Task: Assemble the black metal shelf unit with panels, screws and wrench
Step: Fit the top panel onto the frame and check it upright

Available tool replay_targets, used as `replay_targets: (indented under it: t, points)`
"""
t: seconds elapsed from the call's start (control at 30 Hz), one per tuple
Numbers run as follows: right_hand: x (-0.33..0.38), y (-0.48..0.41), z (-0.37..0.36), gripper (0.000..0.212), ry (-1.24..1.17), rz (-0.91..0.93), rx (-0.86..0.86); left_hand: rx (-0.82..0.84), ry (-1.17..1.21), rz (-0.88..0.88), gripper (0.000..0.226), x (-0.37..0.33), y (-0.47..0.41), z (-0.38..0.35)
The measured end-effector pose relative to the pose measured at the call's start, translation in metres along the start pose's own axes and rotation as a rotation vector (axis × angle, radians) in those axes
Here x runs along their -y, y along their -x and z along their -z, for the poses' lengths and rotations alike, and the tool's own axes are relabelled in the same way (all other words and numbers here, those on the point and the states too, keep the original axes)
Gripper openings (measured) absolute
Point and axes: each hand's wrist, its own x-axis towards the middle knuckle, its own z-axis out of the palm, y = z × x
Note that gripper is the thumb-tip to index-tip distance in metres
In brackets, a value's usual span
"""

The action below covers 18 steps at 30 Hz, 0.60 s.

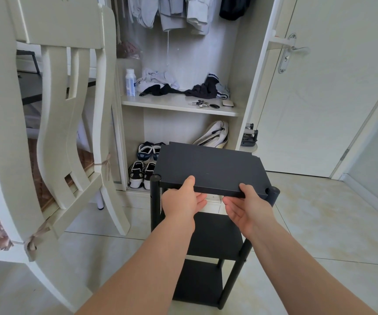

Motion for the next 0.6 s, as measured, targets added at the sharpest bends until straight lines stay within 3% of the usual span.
replay_targets:
  t: [0.27,0.33,0.4,0.5,0.6]
  points:
    - [0.003,0.005,0.005,0.032,0.053,0.008,0.033,0.023,-0.008,-0.002,0.018,-0.001,0.006,0.003]
    - [0.01,0.008,0.011,0.045,0.179,-0.009,0.086,0.052,0.008,0.01,0.017,-0.003,0.01,0.004]
    - [0.019,0.016,0.02,0.06,0.478,0.026,0.099,0.069,0.012,0.026,0.019,-0.003,0.013,0.004]
    - [0.035,0.02,0.028,0.047,0.922,0.405,-0.051,0.091,0.004,0.039,0.017,-0.003,0.013,0.003]
    - [0.046,0.013,0.033,0.026,0.927,0.8,-0.274,0.114,-0.009,0.047,0.014,0.0,0.013,0.001]
